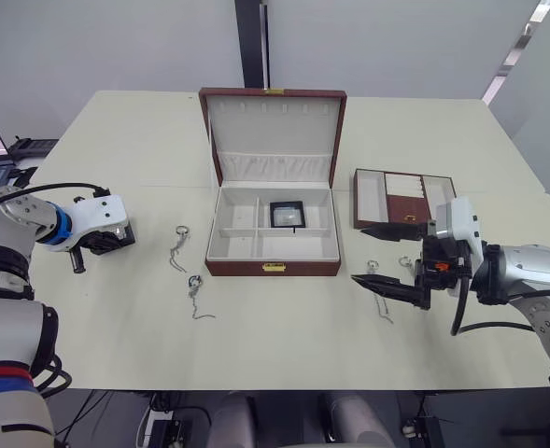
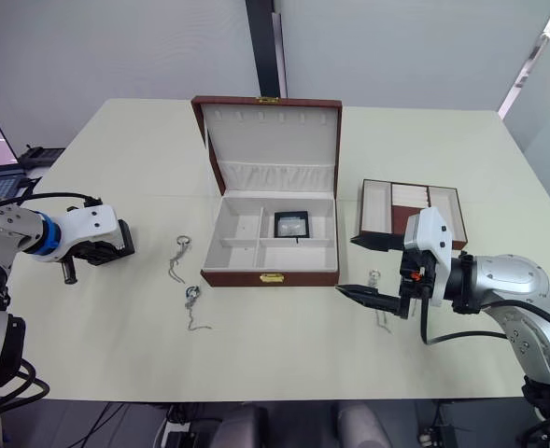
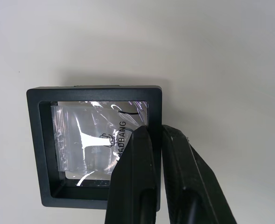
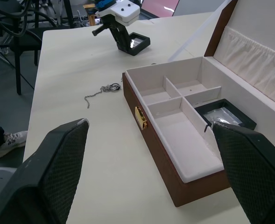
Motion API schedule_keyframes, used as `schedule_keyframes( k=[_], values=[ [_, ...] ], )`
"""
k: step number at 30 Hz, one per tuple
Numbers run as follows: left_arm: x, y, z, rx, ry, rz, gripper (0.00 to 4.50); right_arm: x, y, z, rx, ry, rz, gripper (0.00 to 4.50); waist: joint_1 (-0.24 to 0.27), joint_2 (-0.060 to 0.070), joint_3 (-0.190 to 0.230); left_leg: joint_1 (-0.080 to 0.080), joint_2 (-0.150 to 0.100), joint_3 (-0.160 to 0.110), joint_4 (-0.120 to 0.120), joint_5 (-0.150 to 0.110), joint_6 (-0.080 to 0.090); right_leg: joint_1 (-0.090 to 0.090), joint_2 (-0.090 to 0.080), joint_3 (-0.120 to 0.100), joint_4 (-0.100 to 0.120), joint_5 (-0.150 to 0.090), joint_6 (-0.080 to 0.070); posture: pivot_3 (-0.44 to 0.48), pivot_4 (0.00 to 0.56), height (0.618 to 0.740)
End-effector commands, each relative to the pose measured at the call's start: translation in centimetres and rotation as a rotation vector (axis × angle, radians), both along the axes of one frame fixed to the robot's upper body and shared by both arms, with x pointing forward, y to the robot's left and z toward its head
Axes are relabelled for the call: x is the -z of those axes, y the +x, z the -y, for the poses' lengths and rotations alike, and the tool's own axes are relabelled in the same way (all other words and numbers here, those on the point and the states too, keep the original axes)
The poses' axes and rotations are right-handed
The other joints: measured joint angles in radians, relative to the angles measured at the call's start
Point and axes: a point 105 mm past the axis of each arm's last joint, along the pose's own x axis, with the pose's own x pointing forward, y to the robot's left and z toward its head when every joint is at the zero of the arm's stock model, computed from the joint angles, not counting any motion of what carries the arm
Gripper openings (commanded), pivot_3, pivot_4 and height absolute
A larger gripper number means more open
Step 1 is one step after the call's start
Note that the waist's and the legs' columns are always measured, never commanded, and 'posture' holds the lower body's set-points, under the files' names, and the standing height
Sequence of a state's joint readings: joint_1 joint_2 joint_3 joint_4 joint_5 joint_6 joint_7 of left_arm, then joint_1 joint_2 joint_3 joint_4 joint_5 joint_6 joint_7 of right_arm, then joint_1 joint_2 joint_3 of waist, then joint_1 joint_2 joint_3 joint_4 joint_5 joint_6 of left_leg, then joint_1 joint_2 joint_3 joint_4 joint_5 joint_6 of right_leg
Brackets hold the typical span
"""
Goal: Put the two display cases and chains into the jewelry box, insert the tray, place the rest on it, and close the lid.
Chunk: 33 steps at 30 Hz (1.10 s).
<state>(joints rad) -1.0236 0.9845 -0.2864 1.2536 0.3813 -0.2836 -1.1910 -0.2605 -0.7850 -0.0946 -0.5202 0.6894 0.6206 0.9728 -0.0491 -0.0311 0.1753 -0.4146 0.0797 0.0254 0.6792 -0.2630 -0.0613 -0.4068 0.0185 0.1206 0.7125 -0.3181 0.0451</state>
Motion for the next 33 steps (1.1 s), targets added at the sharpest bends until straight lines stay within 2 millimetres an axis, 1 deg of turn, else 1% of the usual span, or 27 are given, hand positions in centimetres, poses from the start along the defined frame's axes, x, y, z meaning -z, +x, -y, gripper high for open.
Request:
schedule_keyframes(
  k=[1,3,9,17,19,22,24,28,31,33],
  values=[
    [-0.4,-0.1,-0.2,-0.018,-0.027,0.010,0.04,-0.7,-0.2,-0.2,-0.023,0.006,0.040,4.50,0.000,0.000,0.000,0.000,0.000,0.000,0.000,0.000,0.000,0.000,0.000,0.000,0.000,0.000,0.000,0.000,0.150,0.740],
    [-0.7,-0.2,-0.3,-0.018,-0.030,0.013,0.04,-0.8,-0.1,-0.2,-0.024,0.008,0.049,4.50,0.000,0.000,0.000,0.000,0.000,0.000,0.000,0.000,0.000,0.000,0.000,0.000,0.000,0.000,0.000,0.000,0.150,0.740],
    [-3.5,0.3,0.2,0.009,-0.057,0.067,0.04,-1.4,0.0,-0.3,-0.026,0.017,0.064,4.50,0.000,0.000,0.000,0.000,0.000,0.000,0.000,0.000,0.000,0.000,0.000,0.000,0.000,0.000,0.000,0.000,0.150,0.740],
    [-7.5,0.3,2.6,0.123,-0.084,0.066,0.04,-2.3,0.1,0.1,-0.009,0.029,0.079,4.50,0.000,-0.001,0.001,-0.001,0.000,-0.001,0.000,0.000,0.000,0.000,0.000,-0.001,0.000,0.000,0.000,0.000,0.150,0.740],
    [-8.9,0.3,3.9,0.174,-0.115,0.073,0.04,-2.3,0.2,0.2,0.003,0.028,0.082,4.50,-0.001,-0.001,0.001,-0.001,0.000,-0.001,0.000,0.000,0.000,0.000,0.000,-0.001,0.000,0.000,0.000,0.000,0.150,0.740],
    [-10.2,0.1,5.9,0.237,-0.176,0.067,0.04,-2.2,0.3,0.3,0.015,0.026,0.081,4.50,0.000,-0.001,0.001,-0.001,0.000,-0.001,0.000,0.000,0.000,0.000,0.000,-0.001,0.000,0.000,0.000,0.000,0.150,0.740],
    [-11.4,-0.2,7.8,0.302,-0.209,0.071,0.04,-2.1,0.4,0.5,0.031,0.023,0.080,4.50,-0.001,-0.001,0.001,-0.001,0.000,-0.001,0.000,0.000,0.000,0.000,0.000,-0.001,0.000,0.000,0.000,0.000,0.150,0.740],
    [-12.5,-0.9,10.7,0.392,-0.250,0.064,0.04,-1.8,0.3,1.0,0.061,0.016,0.072,4.50,-0.001,-0.001,0.001,-0.001,0.000,-0.002,0.000,0.000,0.000,0.000,0.000,-0.001,0.000,0.000,0.000,0.000,0.150,0.740],
    [-12.9,-1.5,12.4,0.441,-0.281,0.036,0.04,-1.5,0.2,1.2,0.080,0.003,0.060,4.50,-0.002,-0.001,0.001,-0.001,0.000,-0.002,0.000,0.000,0.000,0.000,0.000,-0.001,0.000,0.000,0.000,0.000,0.150,0.740],
    [-13.2,-1.9,14.3,0.489,-0.322,0.003,0.04,-1.3,0.1,1.6,0.101,-0.004,0.055,4.50,-0.002,-0.001,0.001,-0.001,0.000,-0.002,0.000,0.000,0.000,0.000,0.000,-0.001,0.000,0.000,0.000,0.000,0.150,0.740]
  ],
)
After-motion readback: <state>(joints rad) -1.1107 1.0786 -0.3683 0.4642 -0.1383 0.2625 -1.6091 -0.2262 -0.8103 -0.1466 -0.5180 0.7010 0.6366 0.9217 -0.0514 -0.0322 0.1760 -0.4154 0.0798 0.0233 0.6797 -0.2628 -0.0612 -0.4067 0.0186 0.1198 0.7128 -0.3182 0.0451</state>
